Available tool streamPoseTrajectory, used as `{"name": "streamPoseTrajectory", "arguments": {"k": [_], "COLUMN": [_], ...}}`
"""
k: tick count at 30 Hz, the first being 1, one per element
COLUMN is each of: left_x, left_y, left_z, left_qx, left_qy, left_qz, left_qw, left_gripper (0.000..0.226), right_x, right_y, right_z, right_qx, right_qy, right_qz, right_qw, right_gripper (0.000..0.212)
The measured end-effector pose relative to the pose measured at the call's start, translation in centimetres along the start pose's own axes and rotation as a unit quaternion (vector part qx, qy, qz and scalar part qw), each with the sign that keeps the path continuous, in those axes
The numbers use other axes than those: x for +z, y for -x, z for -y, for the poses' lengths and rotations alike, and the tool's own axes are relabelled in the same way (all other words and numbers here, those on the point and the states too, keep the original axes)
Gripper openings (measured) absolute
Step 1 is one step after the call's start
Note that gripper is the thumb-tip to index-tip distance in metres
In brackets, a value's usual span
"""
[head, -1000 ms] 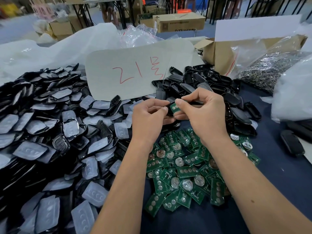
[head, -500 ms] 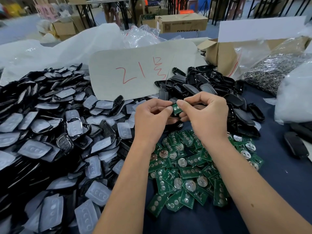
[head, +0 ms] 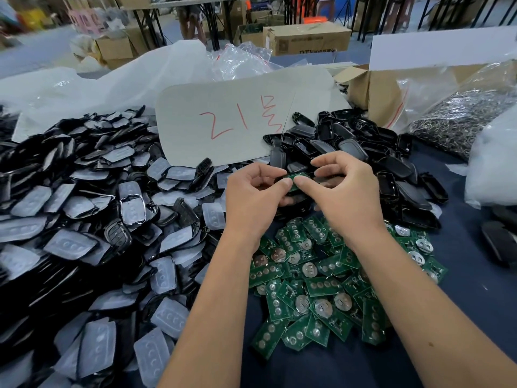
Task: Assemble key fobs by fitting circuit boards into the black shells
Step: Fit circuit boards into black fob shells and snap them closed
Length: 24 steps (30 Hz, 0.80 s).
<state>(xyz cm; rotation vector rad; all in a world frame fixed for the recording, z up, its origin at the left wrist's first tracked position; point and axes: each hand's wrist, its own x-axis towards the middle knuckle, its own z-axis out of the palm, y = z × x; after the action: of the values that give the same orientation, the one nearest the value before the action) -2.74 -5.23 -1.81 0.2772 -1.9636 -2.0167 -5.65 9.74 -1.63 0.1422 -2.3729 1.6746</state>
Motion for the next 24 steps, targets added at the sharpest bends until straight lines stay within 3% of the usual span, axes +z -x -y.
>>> {"name": "streamPoseTrajectory", "arguments": {"k": [3,9,13,18,22,24], "left_x": [-0.2,-0.3,0.3,0.3,-2.2,-5.0], "left_y": [-0.1,-0.1,0.2,-0.1,-0.5,-1.0], "left_z": [-0.1,-0.1,-0.5,-1.2,-2.9,-4.1], "left_qx": [-0.016,-0.048,-0.068,-0.072,-0.061,-0.041], "left_qy": [0.014,0.050,0.101,0.151,0.169,0.175], "left_qz": [0.008,0.027,0.026,-0.020,-0.020,-0.038], "left_qw": [1.000,0.997,0.992,0.986,0.983,0.983], "left_gripper": [0.017,0.015,0.015,0.016,0.017,0.018], "right_x": [-0.1,0.0,-0.1,1.4,3.3,4.3], "right_y": [-0.2,0.0,0.1,0.9,2.2,3.1], "right_z": [-0.2,-0.1,0.5,2.1,3.6,4.0], "right_qx": [0.033,0.000,0.029,0.050,0.031,-0.036], "right_qy": [-0.084,-0.107,-0.208,-0.285,-0.272,-0.180], "right_qz": [0.047,0.032,0.053,0.001,0.016,0.067], "right_qw": [0.995,0.994,0.976,0.957,0.962,0.981], "right_gripper": [0.022,0.016,0.013,0.010,0.016,0.023]}}
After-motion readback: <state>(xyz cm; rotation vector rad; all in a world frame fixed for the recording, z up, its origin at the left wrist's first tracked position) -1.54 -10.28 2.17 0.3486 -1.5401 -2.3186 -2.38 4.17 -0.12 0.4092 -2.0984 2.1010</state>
